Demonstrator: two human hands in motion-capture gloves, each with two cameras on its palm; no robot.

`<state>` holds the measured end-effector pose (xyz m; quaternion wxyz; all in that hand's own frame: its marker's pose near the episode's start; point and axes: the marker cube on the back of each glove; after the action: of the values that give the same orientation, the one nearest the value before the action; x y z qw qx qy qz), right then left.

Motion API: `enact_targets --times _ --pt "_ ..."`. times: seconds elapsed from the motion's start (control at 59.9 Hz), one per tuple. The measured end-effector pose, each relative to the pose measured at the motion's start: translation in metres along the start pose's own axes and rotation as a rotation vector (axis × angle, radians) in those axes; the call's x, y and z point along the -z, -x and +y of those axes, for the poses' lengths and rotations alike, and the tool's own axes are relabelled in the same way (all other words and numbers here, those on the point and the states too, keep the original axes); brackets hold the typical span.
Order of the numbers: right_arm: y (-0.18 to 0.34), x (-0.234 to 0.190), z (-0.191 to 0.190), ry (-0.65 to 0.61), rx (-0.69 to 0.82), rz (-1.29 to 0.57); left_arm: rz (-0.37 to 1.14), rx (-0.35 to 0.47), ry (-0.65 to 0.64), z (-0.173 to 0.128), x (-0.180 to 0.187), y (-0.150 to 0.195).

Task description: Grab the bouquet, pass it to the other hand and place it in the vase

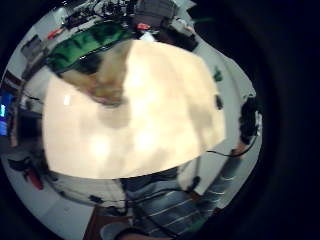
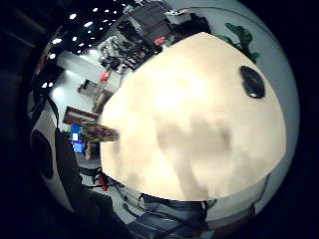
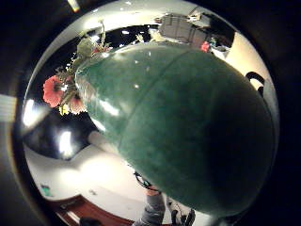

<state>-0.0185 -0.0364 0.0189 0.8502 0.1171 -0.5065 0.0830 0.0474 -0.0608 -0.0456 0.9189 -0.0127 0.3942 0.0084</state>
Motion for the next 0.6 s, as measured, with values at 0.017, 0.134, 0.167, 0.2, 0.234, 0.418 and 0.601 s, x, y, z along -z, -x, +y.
enact_targets --times 0.017,0.134,0.167,0.2,0.234,0.418,0.601 --pt "0.003 -0.005 0.001 -0.006 -0.009 -0.008 0.048 0.003 -0.002 -0.004 -0.001 -0.003" --pt "0.027 -0.039 0.02 0.035 0.041 -0.168 0.38 -0.074 0.062 0.039 0.013 -0.078" --pt "0.033 -0.047 0.027 0.043 0.063 -0.201 0.404 -0.036 0.07 0.042 0.012 -0.087" --pt "0.036 -0.057 0.033 0.054 0.076 -0.223 0.448 -0.045 0.078 0.043 0.01 -0.097" --pt "0.039 -0.065 0.041 0.059 0.093 -0.229 0.501 -0.078 0.102 0.046 0.009 -0.108" --pt "0.053 -0.093 0.092 0.036 0.116 -0.123 0.593 -0.318 0.107 0.042 -0.003 -0.14" --pt "0.065 -0.132 0.112 0.124 0.265 -0.267 0.489 -0.251 -0.062 0.007 -0.019 -0.13"
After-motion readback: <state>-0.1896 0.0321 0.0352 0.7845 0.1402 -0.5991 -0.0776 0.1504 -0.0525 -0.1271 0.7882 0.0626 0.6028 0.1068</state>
